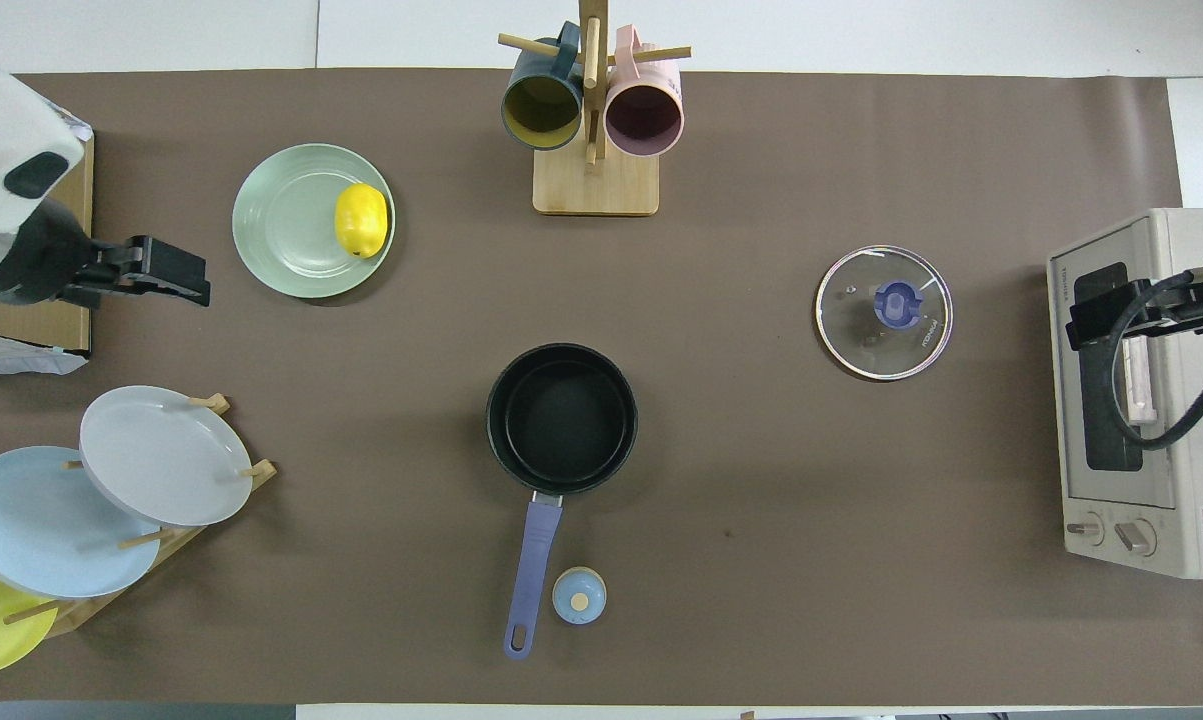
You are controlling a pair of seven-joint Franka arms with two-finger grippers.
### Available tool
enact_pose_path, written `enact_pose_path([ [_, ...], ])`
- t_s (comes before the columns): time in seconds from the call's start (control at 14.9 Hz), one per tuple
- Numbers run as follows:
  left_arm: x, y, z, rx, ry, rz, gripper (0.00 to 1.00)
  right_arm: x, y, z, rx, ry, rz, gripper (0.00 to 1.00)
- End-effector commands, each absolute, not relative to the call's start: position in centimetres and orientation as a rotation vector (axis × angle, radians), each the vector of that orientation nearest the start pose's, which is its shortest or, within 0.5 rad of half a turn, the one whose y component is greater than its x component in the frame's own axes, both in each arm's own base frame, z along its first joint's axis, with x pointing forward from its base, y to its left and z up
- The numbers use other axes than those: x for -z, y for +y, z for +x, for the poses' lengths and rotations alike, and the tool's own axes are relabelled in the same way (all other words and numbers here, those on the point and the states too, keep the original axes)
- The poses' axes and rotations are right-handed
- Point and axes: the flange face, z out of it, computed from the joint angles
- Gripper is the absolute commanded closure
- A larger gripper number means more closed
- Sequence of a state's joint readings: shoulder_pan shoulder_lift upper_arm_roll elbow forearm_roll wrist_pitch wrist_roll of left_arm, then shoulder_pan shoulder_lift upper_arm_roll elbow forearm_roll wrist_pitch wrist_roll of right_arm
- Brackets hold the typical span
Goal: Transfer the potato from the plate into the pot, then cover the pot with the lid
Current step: 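Reach the left gripper toward the yellow potato on the green plate, then grasp the potato with the left gripper while the right gripper reaches the lid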
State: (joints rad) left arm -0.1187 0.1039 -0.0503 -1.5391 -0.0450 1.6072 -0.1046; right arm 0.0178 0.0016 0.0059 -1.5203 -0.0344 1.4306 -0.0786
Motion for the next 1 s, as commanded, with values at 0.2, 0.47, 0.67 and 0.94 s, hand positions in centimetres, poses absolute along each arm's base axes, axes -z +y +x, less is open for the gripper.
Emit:
enact_pose_path([
  [0.2, -47.8, -16.1, 69.0, -0.001, -0.058, -3.222, 0.0, -63.6, 0.6, 53.6, -0.145, -0.14, -3.171, 0.0],
  [0.47, -39.2, -16.4, 72.7, 0.05, -0.068, -3.181, 0.0, -63.6, 0.6, 53.6, -0.148, -0.14, -3.171, 0.0],
  [0.67, -37.4, -16.7, 73.2, 0.089, -0.057, -3.168, 0.0, -63.6, 0.6, 53.6, -0.145, -0.14, -3.171, 0.0],
  [0.94, -34.1, -16.7, 72.4, 0.126, -0.069, -3.167, 0.0, -63.6, 0.6, 53.6, -0.148, -0.14, -3.171, 0.0],
])
